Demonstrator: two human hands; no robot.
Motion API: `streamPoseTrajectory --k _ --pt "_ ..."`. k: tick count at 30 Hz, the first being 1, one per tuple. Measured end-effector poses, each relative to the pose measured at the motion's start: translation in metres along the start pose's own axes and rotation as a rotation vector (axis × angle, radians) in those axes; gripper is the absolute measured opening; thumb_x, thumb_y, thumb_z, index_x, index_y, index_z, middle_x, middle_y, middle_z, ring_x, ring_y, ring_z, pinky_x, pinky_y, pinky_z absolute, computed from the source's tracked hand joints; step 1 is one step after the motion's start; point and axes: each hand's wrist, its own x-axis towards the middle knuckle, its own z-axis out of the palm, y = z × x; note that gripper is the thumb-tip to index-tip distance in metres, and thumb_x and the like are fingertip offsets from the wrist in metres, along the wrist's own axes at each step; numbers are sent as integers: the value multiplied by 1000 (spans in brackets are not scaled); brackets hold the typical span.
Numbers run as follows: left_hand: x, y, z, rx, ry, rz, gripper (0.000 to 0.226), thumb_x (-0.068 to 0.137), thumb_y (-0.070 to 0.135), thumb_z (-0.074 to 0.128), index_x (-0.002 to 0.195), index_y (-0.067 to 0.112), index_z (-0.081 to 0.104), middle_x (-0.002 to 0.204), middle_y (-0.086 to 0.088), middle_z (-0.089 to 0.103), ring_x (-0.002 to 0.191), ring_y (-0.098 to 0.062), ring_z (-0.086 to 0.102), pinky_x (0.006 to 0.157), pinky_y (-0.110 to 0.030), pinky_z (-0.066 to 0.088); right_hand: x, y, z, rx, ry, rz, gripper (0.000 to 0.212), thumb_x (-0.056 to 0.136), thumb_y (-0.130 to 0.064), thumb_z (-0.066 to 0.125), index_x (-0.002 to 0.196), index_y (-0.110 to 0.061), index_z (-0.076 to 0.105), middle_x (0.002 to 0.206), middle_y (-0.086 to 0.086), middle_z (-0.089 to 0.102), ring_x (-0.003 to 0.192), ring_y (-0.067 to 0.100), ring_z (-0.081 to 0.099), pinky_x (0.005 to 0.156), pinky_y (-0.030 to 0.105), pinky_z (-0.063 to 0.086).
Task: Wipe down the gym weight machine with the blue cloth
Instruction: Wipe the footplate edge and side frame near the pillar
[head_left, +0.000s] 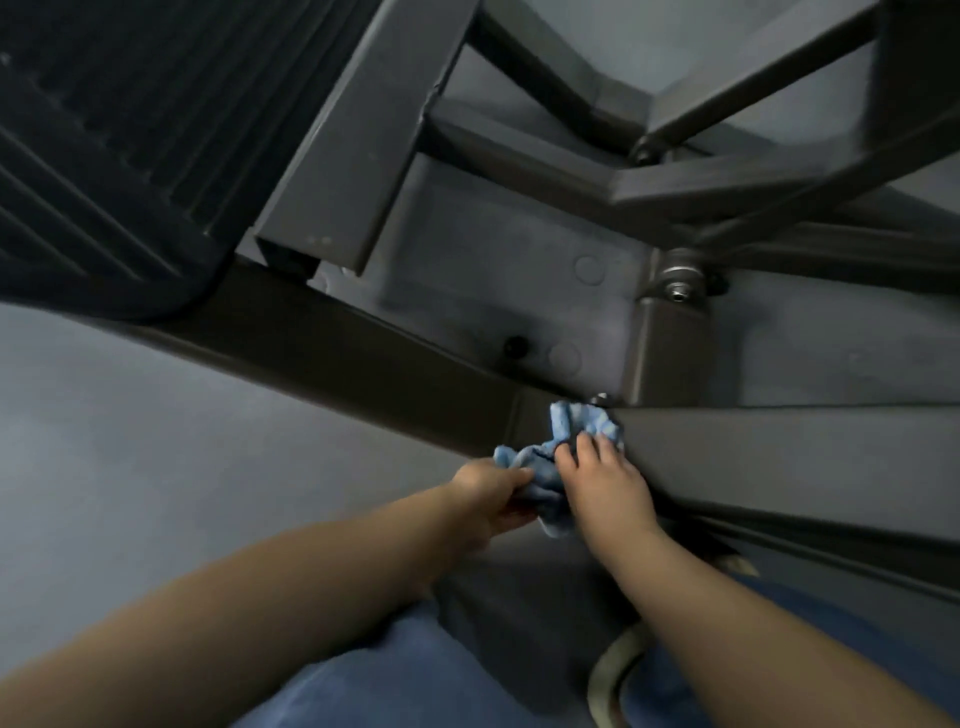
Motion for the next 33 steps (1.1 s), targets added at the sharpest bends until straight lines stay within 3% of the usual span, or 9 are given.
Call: streamPoseTrajectory --k 3,5,7,10,15,21,24,28,33 --pt "-16 15 18 237 -55 103 3 94 6 52 92 8 53 72 -11 57 61 -18 57 48 -22 52 -9 12 -16 -30 -8 27 40 33 -21 92 65 -11 69 66 12 65 69 30 66 60 33 54" --pt "-27 24 31 377 -74 159 4 93 7 55 88 8 54 72 -12 58 61 -20 58 52 -25 53 -20 19 -40 -57 -55 67 34 61 -25 83 87 -9 69 88 16 67 89 32 64 77 37 52" --pt "-41 31 41 470 -66 217 3 91 8 58 91 7 55 76 -13 59 62 -21 59 52 -27 54 -29 32 -53 -80 -65 82 29 94 -21 48 121 -11 52 124 13 55 120 31 47 98 38 39" --pt "-61 46 55 571 -60 306 18 90 11 60 105 1 58 96 -18 63 80 -29 65 76 -41 57 -41 51 -87 29 -23 172 29 97 -14 38 125 -14 45 130 9 50 124 27 42 94 36 39" --pt "-111 84 66 491 -94 354 29 92 10 56 120 4 51 102 -16 61 74 -23 62 54 -31 54 -48 75 -146 351 42 322 27 94 -7 40 118 -13 49 125 13 53 117 31 51 86 36 44" --pt "-146 119 49 493 -22 472 35 92 10 56 125 1 47 117 -18 58 93 -29 61 69 -37 52 -29 67 -183 735 168 337 20 84 -9 59 103 -14 58 111 13 61 102 30 57 74 25 38" --pt "-146 140 34 423 3 525 30 92 12 56 121 5 48 116 -17 56 93 -28 60 58 -33 51 -5 54 -189 756 241 280 12 83 -9 59 95 -12 57 103 14 64 98 30 57 68 25 36" --pt "-125 166 8 292 3 542 23 89 11 61 109 4 52 113 -19 59 89 -27 63 61 -35 57 43 41 -195 700 286 242 11 83 -8 54 91 -15 55 104 11 61 90 28 53 68 27 34" --pt "-74 204 -8 -112 12 603 33 86 5 63 116 0 51 110 -16 57 84 -20 60 54 -25 57 117 34 -202 614 327 175 15 85 -2 51 94 -13 55 106 12 57 90 26 51 69 28 34"
